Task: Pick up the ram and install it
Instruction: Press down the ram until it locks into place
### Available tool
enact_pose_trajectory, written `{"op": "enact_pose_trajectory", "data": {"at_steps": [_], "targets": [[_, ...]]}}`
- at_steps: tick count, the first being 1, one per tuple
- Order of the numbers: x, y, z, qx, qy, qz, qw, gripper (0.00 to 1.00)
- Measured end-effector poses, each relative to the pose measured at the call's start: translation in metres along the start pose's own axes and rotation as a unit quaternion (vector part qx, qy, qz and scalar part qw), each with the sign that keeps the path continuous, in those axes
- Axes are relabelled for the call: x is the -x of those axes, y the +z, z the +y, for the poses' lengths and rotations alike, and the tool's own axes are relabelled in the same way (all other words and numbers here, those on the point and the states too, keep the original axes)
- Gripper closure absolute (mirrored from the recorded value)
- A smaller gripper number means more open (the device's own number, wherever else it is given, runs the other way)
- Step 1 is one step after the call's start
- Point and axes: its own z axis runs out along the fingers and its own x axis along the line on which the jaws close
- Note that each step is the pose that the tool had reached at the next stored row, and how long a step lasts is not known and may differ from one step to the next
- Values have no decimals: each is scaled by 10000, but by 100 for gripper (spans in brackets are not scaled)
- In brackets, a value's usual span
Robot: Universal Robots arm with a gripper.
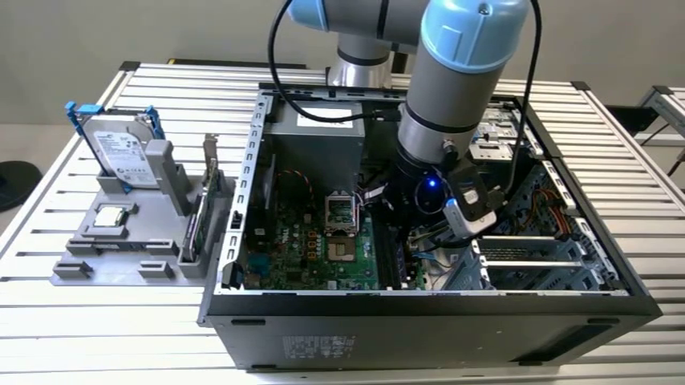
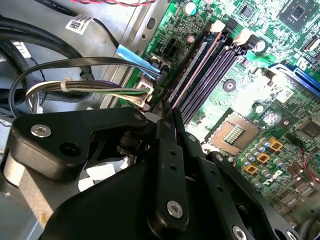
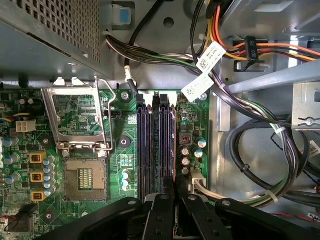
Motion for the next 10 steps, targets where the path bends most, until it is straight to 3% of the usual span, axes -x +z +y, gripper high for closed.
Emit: {"op": "enact_pose_trajectory", "data": {"at_steps": [10], "targets": [[-19, -8, -9, 6, -42, 1, 10000, 100]]}}
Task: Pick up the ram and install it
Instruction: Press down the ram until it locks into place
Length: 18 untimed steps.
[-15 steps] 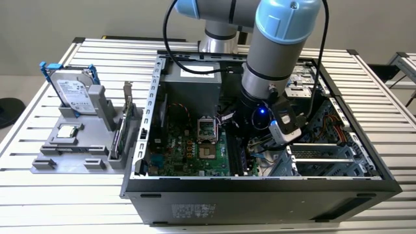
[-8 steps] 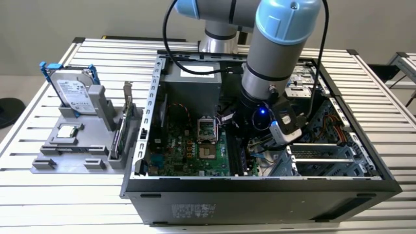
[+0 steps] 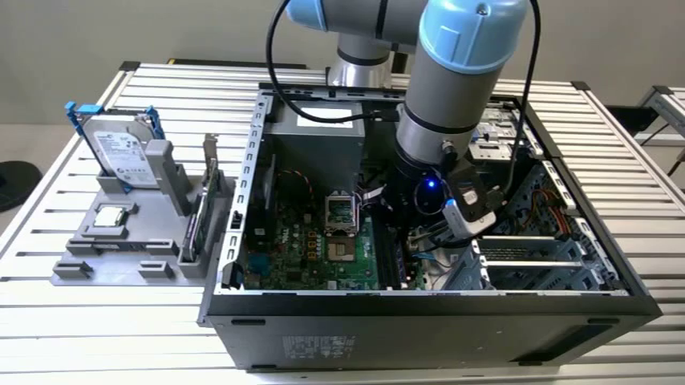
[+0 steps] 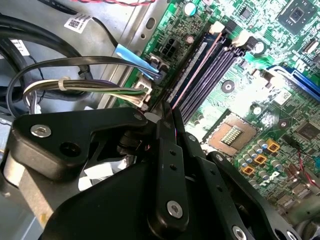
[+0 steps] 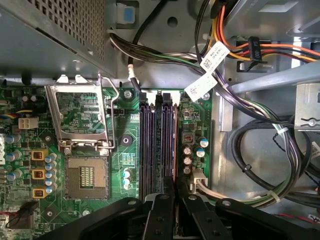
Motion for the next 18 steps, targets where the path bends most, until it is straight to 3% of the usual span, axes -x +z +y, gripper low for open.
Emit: {"op": "enact_pose_trajectory", "data": {"at_steps": [18], "targets": [[11, -10, -12, 1, -9, 9, 10000, 100]]}}
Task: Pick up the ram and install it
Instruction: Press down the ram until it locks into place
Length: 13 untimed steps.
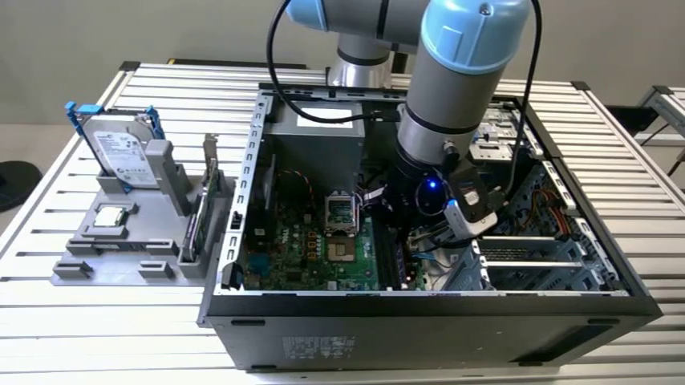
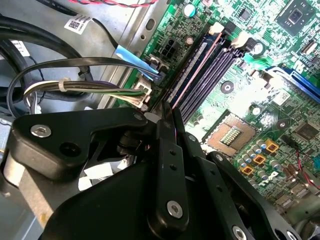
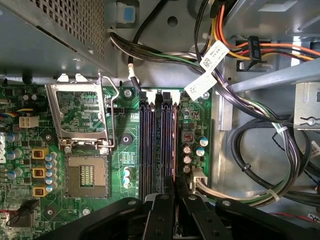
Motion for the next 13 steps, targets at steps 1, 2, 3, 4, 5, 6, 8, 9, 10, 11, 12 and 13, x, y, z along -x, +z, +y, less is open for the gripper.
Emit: {"op": "enact_pose_trajectory", "data": {"at_steps": [1, 2, 3, 4, 5, 6, 8, 9, 10, 11, 12, 13], "targets": [[0, 0, 0, 0, -2, 0, 10000, 100], [0, 0, 0, 0, -4, 0, 10000, 100], [0, 0, 0, 0, -7, 0, 10000, 100], [0, 0, 0, 0, -10, 0, 10000, 100], [0, 0, 0, -1, -13, 0, 10000, 100], [0, 2, 0, 0, -14, 0, 10000, 100], [0, 5, 0, 0, -16, 0, 10000, 100], [0, 7, 0, -1, -16, 0, 10000, 100], [0, 9, 0, -1, -17, 0, 10000, 100], [0, 12, 0, -1, -16, 0, 10000, 100], [0, 16, 0, -2, -17, 0, 10000, 100], [0, 19, 0, -2, -17, 0, 10000, 100]]}}
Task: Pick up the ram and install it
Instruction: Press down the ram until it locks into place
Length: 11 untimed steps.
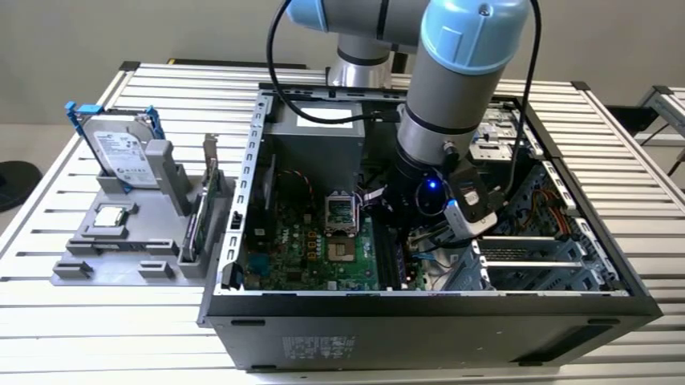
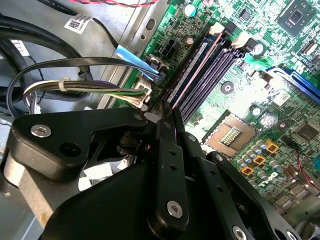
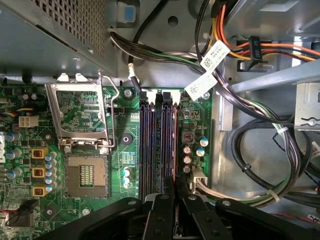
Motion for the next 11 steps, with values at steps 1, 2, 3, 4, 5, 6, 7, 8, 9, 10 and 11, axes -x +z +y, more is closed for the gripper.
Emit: {"op": "enact_pose_trajectory", "data": {"at_steps": [1, 2, 3, 4, 5, 6, 7, 8, 9, 10, 11], "targets": [[0, 3, 0, 0, 0, 0, 10000, 100], [0, 4, 1, -1, 0, 0, 10000, 100], [0, 8, 2, 0, 0, 0, 10000, 100], [0, 11, 2, 0, 0, 0, 10000, 100], [0, 11, 3, 0, 1, 0, 10000, 100], [0, 11, 3, 0, 1, 0, 10000, 100], [0, 12, 3, 1, 1, 0, 10000, 100], [0, 11, 3, 4, 1, 0, 10000, 100], [2, 6, 2, 10, 0, 1, 10000, 100], [2, 2, 2, 17, 0, 1, 10000, 100], [3, -2, 2, 25, 1, 2, 10000, 100]]}}
